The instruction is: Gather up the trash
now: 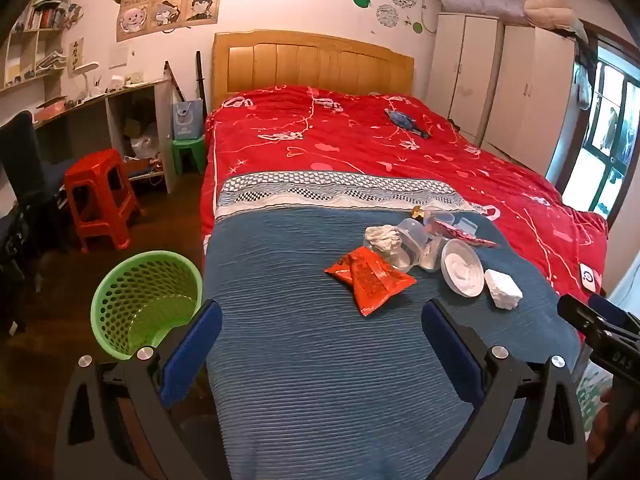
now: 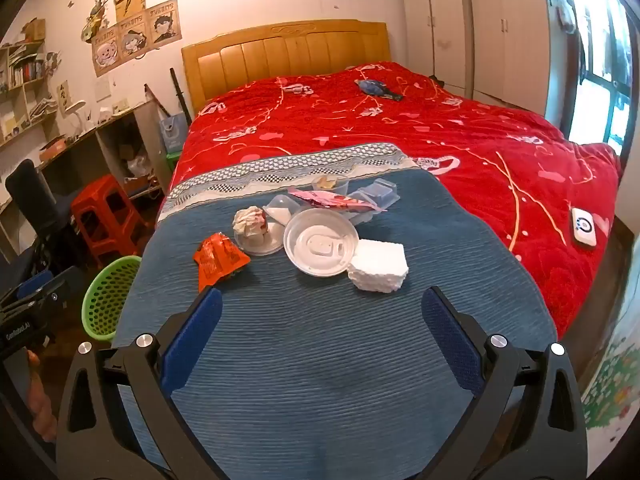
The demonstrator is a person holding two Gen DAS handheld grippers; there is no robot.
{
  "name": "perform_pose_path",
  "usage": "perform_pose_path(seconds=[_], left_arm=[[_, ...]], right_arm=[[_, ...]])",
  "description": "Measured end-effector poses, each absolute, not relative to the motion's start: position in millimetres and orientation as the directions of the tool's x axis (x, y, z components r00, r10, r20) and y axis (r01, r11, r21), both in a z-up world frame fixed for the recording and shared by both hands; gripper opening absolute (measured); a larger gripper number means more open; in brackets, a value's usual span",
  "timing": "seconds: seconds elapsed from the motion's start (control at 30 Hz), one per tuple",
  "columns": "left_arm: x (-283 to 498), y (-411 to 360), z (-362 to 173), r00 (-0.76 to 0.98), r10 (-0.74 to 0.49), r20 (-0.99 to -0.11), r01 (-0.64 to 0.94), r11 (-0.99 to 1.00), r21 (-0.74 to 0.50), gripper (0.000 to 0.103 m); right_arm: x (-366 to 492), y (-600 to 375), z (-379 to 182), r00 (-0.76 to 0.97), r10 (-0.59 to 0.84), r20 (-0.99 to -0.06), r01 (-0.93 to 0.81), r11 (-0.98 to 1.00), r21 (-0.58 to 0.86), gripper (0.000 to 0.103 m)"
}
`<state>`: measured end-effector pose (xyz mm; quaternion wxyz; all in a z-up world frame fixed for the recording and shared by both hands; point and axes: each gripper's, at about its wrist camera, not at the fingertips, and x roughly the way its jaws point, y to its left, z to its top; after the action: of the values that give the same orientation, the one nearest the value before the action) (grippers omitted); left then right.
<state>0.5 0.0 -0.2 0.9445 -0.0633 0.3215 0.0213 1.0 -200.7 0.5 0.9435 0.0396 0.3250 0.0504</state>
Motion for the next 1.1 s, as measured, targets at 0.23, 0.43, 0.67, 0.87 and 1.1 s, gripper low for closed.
perform_pose_path(seconds=[0.23,0.43,0.67,0.87,1.1], left_arm=[[0.0,-2.1,-0.1,0.801,0.007,-0.599,-0.077,0.993,-0.092,0.097],[2.2,-2.6,5.3,0.801,0.009,-0.599,-0.089,0.991,-0.104,0.097],[-1.2,3.1,0.9,0.805,0.007,-0.594,-0.089,0.990,-0.109,0.097],[-2.2,4.5,1.4,0.805,0.007,-0.594,-0.091,0.990,-0.111,0.097],[-1.9,4.7,1.3,0.806,0.008,-0.592,-0.091,0.990,-0.110,0.097]], right_arm=[[0.9,-200.2,0.0,0.783,0.117,-0.611,-0.067,0.992,0.104,0.098],[0.9,-201.0,-0.3,0.782,0.121,-0.612,-0.069,0.992,0.108,0.098],[0.4,-201.8,-0.7,0.782,0.120,-0.612,-0.067,0.992,0.109,0.098],[0.2,-202.2,-1.7,0.782,0.120,-0.612,-0.067,0.992,0.109,0.098],[0.3,-202.2,-2.2,0.781,0.122,-0.612,-0.067,0.991,0.112,0.098]])
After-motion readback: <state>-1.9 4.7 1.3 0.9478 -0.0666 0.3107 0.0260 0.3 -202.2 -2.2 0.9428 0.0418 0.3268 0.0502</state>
